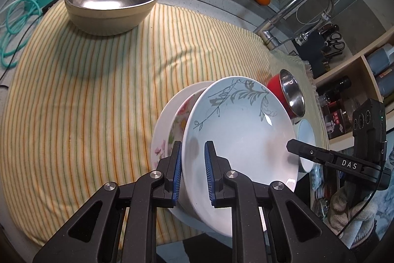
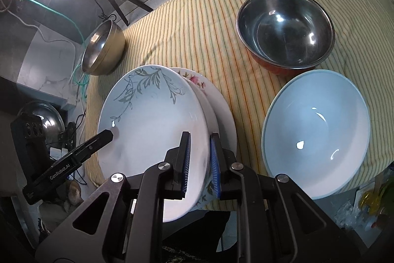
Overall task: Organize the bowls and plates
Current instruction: 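Lower the leaf-pattern plate onto the floral plate stack and open both grippers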
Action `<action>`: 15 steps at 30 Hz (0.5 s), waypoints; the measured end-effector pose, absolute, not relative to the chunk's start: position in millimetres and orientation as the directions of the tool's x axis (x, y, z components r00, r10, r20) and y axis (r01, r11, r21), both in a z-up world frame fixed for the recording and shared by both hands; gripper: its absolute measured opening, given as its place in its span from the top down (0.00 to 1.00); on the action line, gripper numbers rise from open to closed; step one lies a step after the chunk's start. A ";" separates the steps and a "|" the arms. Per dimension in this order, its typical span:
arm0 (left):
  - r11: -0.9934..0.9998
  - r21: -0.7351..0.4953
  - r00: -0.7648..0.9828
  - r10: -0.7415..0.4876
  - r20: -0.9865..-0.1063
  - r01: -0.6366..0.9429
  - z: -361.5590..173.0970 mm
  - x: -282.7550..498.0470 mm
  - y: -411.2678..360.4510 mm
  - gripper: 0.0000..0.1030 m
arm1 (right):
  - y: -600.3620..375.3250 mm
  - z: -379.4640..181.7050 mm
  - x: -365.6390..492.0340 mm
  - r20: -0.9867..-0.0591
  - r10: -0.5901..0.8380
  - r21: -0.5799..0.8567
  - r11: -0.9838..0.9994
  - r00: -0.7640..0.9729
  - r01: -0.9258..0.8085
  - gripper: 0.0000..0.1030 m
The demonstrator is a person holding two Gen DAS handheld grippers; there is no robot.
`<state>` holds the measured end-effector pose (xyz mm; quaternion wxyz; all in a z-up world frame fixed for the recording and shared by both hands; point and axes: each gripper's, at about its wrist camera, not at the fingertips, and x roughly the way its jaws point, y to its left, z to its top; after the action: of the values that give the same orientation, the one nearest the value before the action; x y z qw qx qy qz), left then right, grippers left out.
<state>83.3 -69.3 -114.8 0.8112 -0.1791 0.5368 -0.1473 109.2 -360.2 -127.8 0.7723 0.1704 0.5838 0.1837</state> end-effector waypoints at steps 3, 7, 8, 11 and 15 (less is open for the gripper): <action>0.895 -0.445 0.375 -0.426 -0.823 0.039 -119.0 81.9 -69.4 0.85 | -357.2 -130.6 107.0 -0.847 0.469 0.460 0.883 0.250 -0.096 0.84; 0.899 -0.437 0.371 -0.416 -0.830 0.032 -123.0 80.0 -69.2 0.85 | -352.1 -133.5 105.4 -0.856 0.451 0.437 0.892 0.251 -0.112 0.84; 0.899 -0.437 0.374 -0.416 -0.829 0.031 -123.0 79.7 -69.5 0.85 | -351.0 -134.1 105.5 -0.859 0.446 0.430 0.895 0.252 -0.116 0.84; 0.902 -0.431 0.378 -0.410 -0.830 0.030 -122.7 80.2 -70.4 0.85 | -347.5 -134.1 106.0 -0.867 0.425 0.404 0.905 0.259 -0.132 0.84; 0.906 -0.422 0.381 -0.401 -0.833 0.030 -121.7 80.5 -71.1 0.85 | -343.6 -134.7 106.5 -0.875 0.410 0.383 0.912 0.259 -0.148 0.84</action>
<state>80.5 -71.1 -121.7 0.8130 -0.1715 0.5405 -0.1324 106.5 -343.6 -134.7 0.7854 0.1126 0.5822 0.1775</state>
